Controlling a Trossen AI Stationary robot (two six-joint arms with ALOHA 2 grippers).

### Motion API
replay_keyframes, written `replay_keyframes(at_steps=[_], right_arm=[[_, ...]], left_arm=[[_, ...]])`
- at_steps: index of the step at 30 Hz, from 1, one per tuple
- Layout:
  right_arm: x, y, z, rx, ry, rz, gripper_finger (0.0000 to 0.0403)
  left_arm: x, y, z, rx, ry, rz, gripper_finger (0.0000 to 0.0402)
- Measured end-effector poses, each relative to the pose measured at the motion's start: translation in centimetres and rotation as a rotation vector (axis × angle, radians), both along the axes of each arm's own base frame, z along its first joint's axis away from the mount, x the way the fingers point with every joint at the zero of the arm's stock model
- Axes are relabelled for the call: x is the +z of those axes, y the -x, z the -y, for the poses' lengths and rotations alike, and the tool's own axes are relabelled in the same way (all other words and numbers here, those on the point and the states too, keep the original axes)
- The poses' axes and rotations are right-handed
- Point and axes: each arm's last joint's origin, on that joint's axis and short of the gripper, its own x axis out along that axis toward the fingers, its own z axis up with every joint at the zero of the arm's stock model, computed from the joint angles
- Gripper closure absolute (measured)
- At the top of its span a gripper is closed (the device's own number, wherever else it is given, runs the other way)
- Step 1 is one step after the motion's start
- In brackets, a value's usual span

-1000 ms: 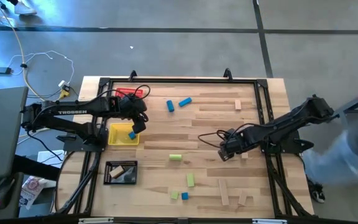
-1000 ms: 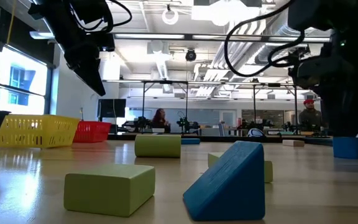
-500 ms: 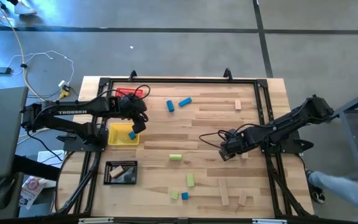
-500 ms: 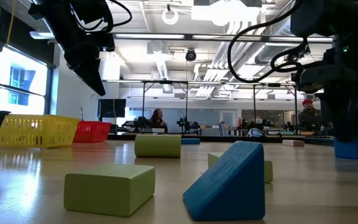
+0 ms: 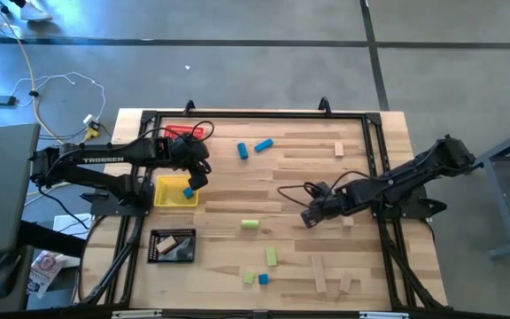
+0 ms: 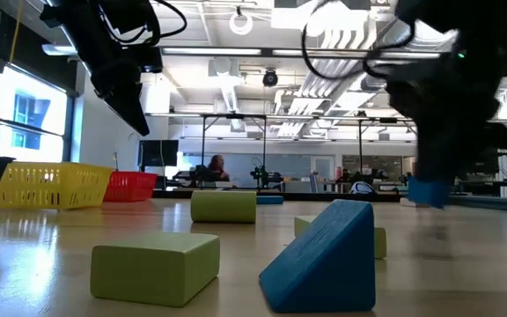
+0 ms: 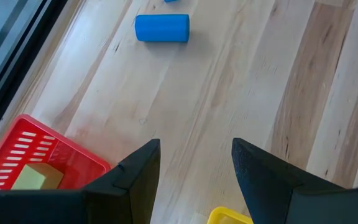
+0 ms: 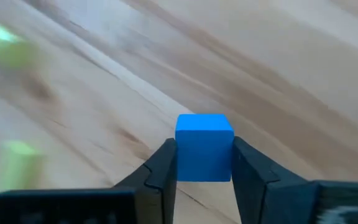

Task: Sort & place blocks by color
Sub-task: Put the blue square block in to the yellow basket

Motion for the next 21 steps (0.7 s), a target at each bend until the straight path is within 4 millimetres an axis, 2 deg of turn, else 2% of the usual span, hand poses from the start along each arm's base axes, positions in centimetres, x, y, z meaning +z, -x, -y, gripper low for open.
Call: replay_keyframes(at_steps=[6,11,15,21], right_arm=[[2.3,-2.8,0.8,0.072,0.108,0.262,0.0309],[4.1,-4.7,1.8,0.133,0.200,0.494,0.0308],[5.2,-5.6,2.9,0.172,0.271,0.617,0.0308],[6.1,-6.2,4.5,0.168,0.303,0.707,0.0308]], left_arm=[[0.2,-0.3,-0.1,-0.035,-0.030,0.018,0.0218],[0.6,-0.9,0.1,-0.131,-0.101,0.041,0.0218],[1.1,-1.7,0.6,-0.219,-0.169,0.092,0.0218],[2.3,-3.2,1.8,-0.341,-0.283,0.216,0.0218]])
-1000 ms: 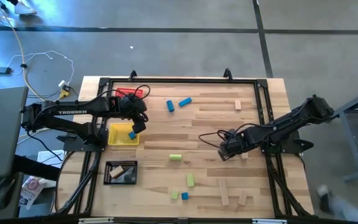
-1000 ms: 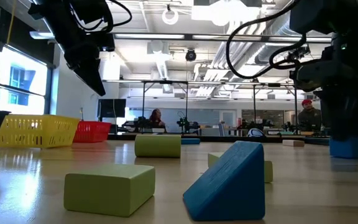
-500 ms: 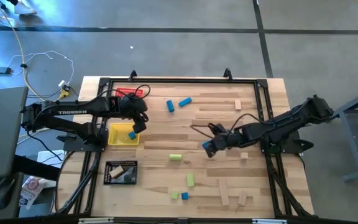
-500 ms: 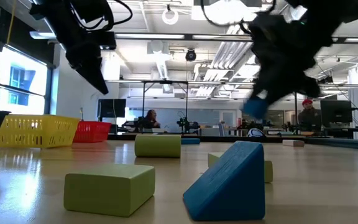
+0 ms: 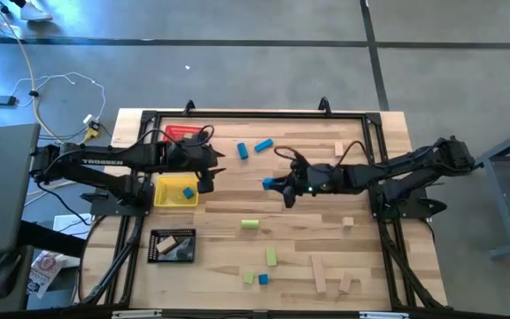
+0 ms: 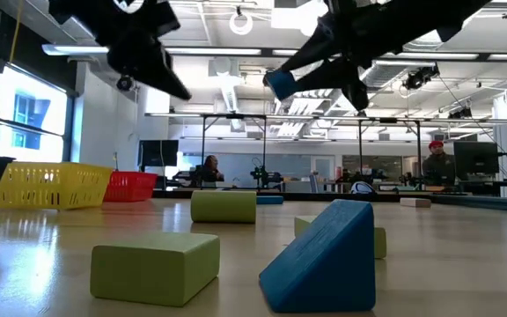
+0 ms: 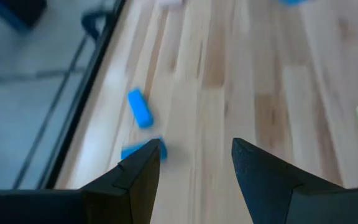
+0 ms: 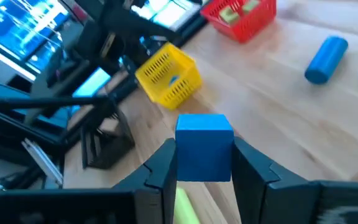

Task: Sort & place blocks by color
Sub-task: Put the blue square block in to the yellow basket

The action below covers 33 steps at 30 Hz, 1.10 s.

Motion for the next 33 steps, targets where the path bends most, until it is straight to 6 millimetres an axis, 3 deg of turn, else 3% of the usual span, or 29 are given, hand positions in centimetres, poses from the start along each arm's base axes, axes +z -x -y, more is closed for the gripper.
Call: replay_keyframes(at_steps=[12,21,33], right_arm=[[2.6,-0.7,2.1,0.052,0.013,0.265,0.0308],[3.2,-0.8,2.3,0.036,0.022,0.329,0.0308],[3.4,-0.8,2.4,0.032,0.023,0.349,0.0308]], left_arm=[[2.3,-1.8,2.1,-0.137,-0.116,0.248,0.0218],[3.1,-2.6,3.1,-0.204,-0.187,0.335,0.0218],[1.7,-5.5,3.0,-0.203,-0.270,0.379,0.0218]])
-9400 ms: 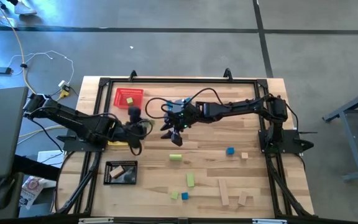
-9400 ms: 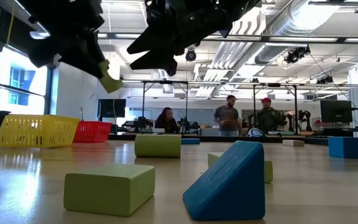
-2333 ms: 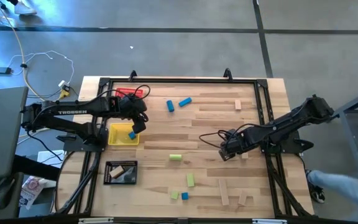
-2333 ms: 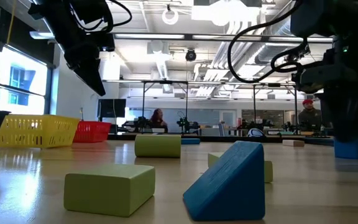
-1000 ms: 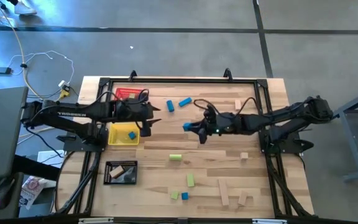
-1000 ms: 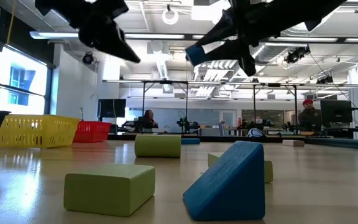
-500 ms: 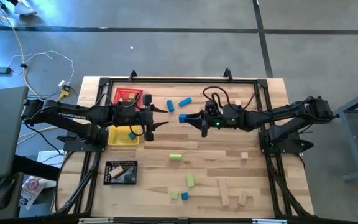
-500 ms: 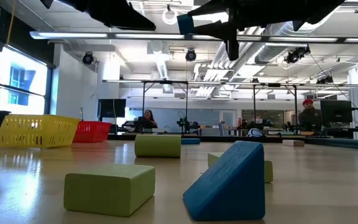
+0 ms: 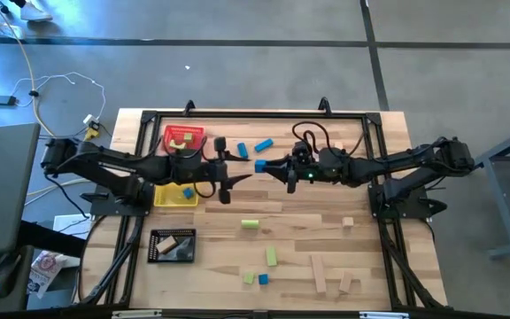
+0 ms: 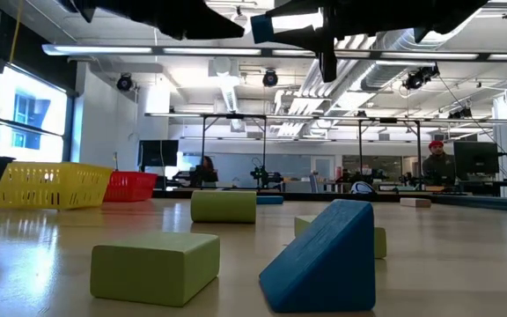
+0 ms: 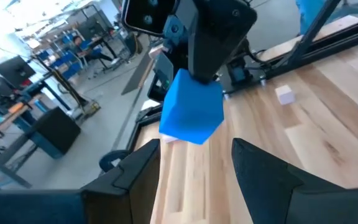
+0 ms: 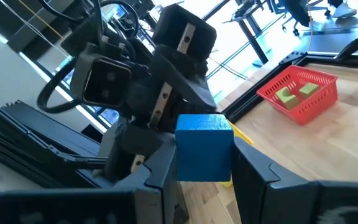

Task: Sort & place blocks by color
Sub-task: Put the blue square block in to the yellow basket

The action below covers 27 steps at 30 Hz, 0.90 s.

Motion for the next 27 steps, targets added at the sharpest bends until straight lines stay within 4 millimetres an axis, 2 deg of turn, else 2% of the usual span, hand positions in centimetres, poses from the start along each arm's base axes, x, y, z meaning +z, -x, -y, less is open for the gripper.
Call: replay_keyframes(at_steps=[10,27], right_arm=[[-0.2,0.0,0.1,-0.012,0.001,-0.022,0.0308],[-0.2,0.0,-0.1,0.055,-0.024,-0.021,0.0308]], left_arm=[[-1.4,-1.9,-0.3,0.010,-0.084,0.030,0.0218],[-1.1,-2.0,-0.2,-0.016,-0.167,0.043,0.0218]])
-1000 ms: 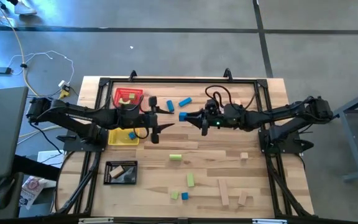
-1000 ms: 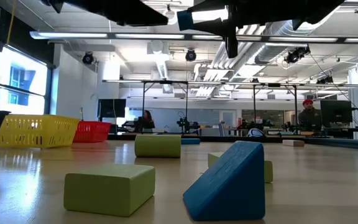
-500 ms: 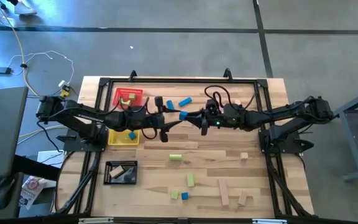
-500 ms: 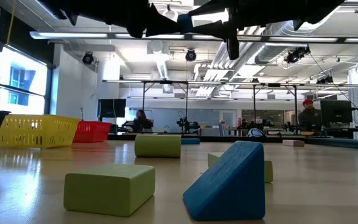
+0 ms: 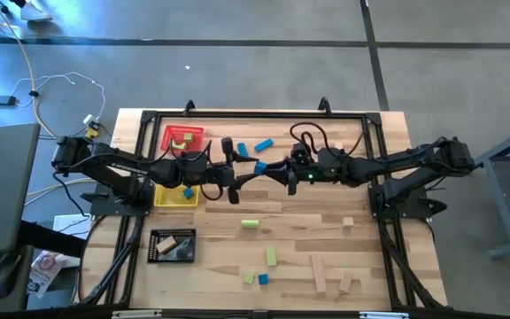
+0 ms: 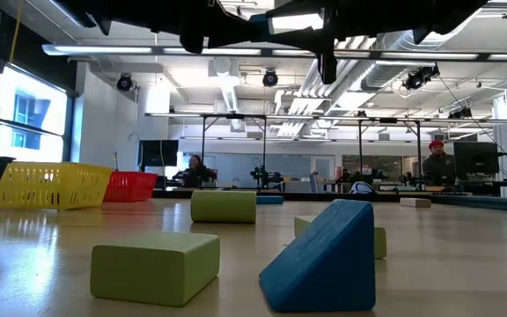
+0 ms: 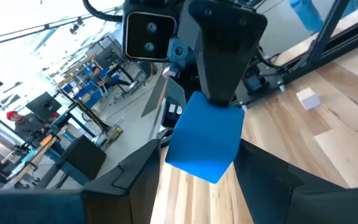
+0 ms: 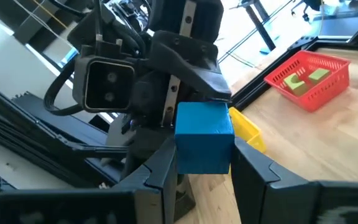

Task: Sort & place blocks by color
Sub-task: Put the blue square block in to the yellow basket

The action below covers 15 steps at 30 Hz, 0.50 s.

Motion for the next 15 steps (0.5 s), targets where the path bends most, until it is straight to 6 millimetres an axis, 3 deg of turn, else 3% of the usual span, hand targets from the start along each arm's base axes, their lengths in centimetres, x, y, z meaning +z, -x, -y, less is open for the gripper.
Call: replay_keyframes(at_steps=[15], right_arm=[[0.04,0.03,0.89,0.019,-0.013,0.005,0.0308]], left_arm=[[0.13,-0.08,0.26,-0.111,-0.052,-0.005,0.0218]])
